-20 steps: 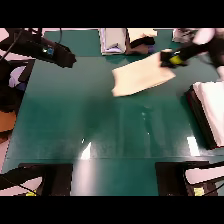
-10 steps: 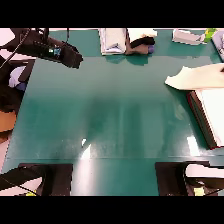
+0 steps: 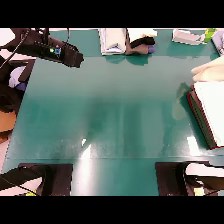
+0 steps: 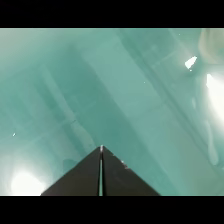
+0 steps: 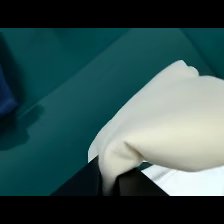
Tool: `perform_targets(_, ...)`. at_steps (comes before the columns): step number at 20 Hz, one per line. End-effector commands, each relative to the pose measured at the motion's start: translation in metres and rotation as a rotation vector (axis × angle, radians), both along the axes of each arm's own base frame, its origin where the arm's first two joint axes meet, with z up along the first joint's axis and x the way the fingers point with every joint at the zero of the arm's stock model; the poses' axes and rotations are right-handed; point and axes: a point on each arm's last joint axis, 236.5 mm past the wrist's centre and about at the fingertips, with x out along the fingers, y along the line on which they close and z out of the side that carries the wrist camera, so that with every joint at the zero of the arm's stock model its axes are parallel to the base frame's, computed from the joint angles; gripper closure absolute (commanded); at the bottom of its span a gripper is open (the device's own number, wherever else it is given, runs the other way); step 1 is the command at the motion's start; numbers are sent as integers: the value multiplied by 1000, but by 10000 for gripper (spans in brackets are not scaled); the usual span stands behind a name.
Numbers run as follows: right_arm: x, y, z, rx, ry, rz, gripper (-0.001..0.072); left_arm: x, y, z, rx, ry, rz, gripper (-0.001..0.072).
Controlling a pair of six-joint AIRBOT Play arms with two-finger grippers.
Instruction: Fold the shirts.
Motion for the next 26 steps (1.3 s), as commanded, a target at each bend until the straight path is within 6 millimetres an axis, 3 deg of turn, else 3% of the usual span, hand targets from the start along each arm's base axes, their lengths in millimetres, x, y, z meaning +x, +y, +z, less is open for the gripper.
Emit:
perform_targets(1,-12,3,48,-50,-75,-3,692,-2,0,-2,3,12,1,682)
perform_targets(5,-51,3,37,-25,-29,-50,692,-6,2,-6,16,33,-6,681)
perform_targets(8,-96,-2,16,-4,52,-105,692,-7,2,-8,20,40,-8,682)
perform_targets(12,-175,-25,-45,-41,285,-272,692,-9,3,-10,27,50,-12,682)
perform_targets(15,-225,-23,-104,-22,440,-344,691,-13,4,-13,41,62,-22,681)
perform_targets(18,-256,-13,-153,36,529,-367,690,-16,5,-16,63,66,-44,681)
perform_targets(21,-272,-6,-185,79,574,-381,681,-18,6,-17,69,77,-48,682)
perform_targets(22,-277,-4,-194,99,593,-389,532,-18,6,-17,69,76,-47,681)
perform_targets(23,-282,-4,-201,115,614,-387,301,-18,6,-17,69,76,-47,681)
perform_targets(24,-287,-4,-204,130,638,-382,138,-18,6,-17,69,75,-47,682)
perform_targets(25,-291,-5,-202,155,650,-391,47,-17,6,-17,67,71,-46,681)
perform_targets(26,-287,-7,-193,167,636,-393,46,-16,5,-16,65,68,-45,681)
